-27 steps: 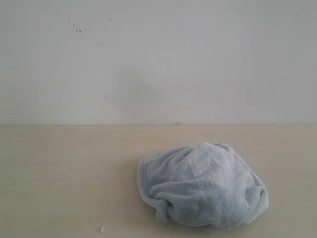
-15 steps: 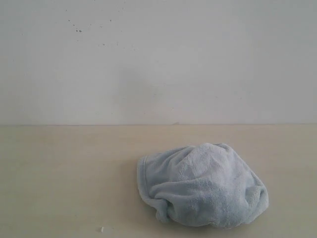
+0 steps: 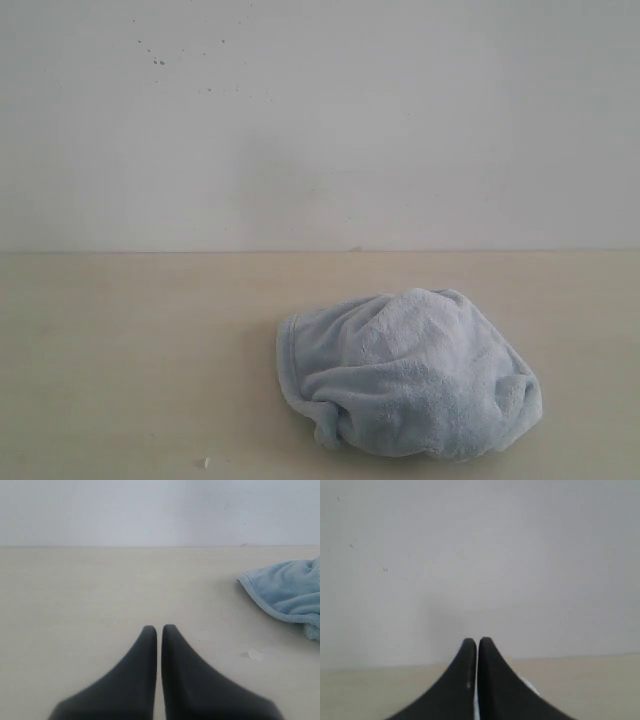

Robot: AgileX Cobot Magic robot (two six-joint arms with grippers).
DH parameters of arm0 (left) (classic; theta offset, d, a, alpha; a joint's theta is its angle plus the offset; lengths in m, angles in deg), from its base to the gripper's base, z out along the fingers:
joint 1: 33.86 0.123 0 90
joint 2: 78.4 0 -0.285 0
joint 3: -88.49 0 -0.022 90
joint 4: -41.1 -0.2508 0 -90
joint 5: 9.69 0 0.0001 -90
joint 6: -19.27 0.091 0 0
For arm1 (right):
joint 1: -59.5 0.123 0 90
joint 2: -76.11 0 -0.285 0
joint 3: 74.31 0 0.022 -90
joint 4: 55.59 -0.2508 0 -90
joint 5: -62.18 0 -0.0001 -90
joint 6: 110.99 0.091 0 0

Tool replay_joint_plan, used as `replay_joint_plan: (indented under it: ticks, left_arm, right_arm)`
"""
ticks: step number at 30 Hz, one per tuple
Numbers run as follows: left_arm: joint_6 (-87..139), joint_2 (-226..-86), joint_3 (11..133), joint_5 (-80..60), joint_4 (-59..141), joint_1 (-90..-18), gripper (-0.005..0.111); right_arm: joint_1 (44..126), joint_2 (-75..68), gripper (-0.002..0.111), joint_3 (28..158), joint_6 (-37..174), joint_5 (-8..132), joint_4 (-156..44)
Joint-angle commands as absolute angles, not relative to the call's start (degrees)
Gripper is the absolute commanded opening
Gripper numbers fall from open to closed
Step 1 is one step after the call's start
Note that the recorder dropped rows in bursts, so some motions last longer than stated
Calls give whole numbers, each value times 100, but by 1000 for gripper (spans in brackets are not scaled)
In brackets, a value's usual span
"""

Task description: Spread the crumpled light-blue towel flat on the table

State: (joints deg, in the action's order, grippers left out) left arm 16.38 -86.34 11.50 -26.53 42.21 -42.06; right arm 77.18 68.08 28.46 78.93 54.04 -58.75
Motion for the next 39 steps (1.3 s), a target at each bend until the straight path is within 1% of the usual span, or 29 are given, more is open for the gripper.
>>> replay_joint_plan:
  ticks: [1, 2, 4, 7, 10, 16, 20, 23, 24, 25, 26, 28, 30, 31, 35, 39]
  left_arm:
    - [1595, -8619, 1127, -2664, 4210, -4246, 4]
    - [1595, -8619, 1127, -2664, 4210, -4246, 4]
    - [1595, -8619, 1127, -2664, 4210, -4246, 4]
    - [1595, -8619, 1127, -2664, 4210, -4246, 4]
    - [1595, -8619, 1127, -2664, 4210, -4246, 4]
    - [1595, -8619, 1127, -2664, 4210, -4246, 4]
    - [1595, -8619, 1127, -2664, 4210, -4246, 4]
    - [1595, -8619, 1127, -2664, 4210, -4246, 4]
    - [1595, -8619, 1127, -2664, 4210, -4246, 4]
    - [1595, -8619, 1127, -2664, 4210, -4246, 4]
    - [1595, -8619, 1127, -2664, 4210, -4246, 4]
    - [1595, -8619, 1127, -2664, 4210, -4246, 4]
    - [1595, -8619, 1127, -2664, 4210, -4246, 4]
    - [1595, -8619, 1127, -2664, 4210, -4246, 4]
    - [1595, -8619, 1127, -2664, 4210, -4246, 4]
    - [1595, -8619, 1127, -2664, 4210, -4246, 4]
  right_arm:
    - [7721, 6832, 1, 2848, 9442, 5053, -5868]
    - [7721, 6832, 1, 2848, 9963, 5166, -5868]
    - [7732, 6832, 1, 2848, 10187, 5445, -5868]
    - [7733, 6669, 1, 2848, 9983, 6218, -5868]
    - [7733, 6002, 1, 3090, 9436, 6674, -5868]
    - [7733, 3874, 1, 3895, 8660, 6622, -5868]
    - [7733, 2041, 1, 5000, 7943, 6649, -5868]
    - [7733, 620, 2, 6027, 7535, 7124, -5868]
    - [7733, 167, 5, 6423, 7409, 7366, -5868]
    - [7721, -185, 10, 6740, 7308, 7558, -5868]
    - [7721, -604, 17, 7137, 7295, 7782, -5868]
    - [7721, -1281, 38, 7874, 7295, 8103, -5868]
    - [7681, -1941, 63, 8501, 7295, 8411, -5834]
    - [7627, -2240, 67, 8762, 7379, 8584, -5834]
    - [7308, -3068, 57, 9259, 7430, 9024, -5834]
    - [6988, -3442, 57, 9245, 7238, 9160, -5834]
